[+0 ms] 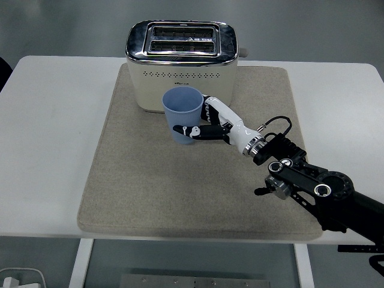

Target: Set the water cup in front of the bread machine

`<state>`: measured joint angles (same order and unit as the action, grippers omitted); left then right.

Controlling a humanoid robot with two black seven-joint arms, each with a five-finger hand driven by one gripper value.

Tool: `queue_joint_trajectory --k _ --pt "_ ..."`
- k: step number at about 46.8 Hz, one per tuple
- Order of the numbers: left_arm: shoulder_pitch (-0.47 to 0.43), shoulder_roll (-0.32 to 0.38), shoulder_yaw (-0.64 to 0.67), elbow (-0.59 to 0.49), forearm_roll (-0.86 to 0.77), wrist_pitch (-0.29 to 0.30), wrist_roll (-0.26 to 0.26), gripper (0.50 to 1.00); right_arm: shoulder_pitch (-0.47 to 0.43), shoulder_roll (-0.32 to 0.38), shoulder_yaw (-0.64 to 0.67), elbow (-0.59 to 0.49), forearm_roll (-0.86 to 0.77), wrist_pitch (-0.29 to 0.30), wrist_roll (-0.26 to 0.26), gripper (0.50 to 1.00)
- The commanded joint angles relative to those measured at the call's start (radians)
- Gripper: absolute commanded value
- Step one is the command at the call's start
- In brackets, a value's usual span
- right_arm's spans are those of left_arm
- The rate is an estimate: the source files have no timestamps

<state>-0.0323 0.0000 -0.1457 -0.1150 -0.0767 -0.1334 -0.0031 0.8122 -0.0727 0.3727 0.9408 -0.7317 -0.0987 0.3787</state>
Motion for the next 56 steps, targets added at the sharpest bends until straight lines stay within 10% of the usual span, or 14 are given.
queue_joint_trajectory --k 1,20,26,31,56 --pt "0.000 0.000 0.000 0.000 0.000 0.000 0.000 1.000 0.009 0.013 0.000 -0.019 0.000 0.000 0.002 0.500" --pt "0.000 0.000 0.000 0.000 0.000 0.000 0.000 1.000 0.001 0.033 -0.028 -0.028 0.000 -0.010 0.012 0.504" --pt "0.000 0.000 0.000 0.000 0.000 0.000 0.000 1.000 -0.001 0.033 -0.028 -0.030 0.000 -0.018 0.012 0.829" --pt "0.000 0.000 0.000 0.000 0.000 0.000 0.000 1.000 -0.001 0.033 -0.028 -0.030 0.000 -0.016 0.012 0.917" --pt "0.000 0.000 0.000 0.000 0.000 0.000 0.000 1.000 -0.002 0.033 -0.049 -0.025 0.000 -0.018 0.014 0.924"
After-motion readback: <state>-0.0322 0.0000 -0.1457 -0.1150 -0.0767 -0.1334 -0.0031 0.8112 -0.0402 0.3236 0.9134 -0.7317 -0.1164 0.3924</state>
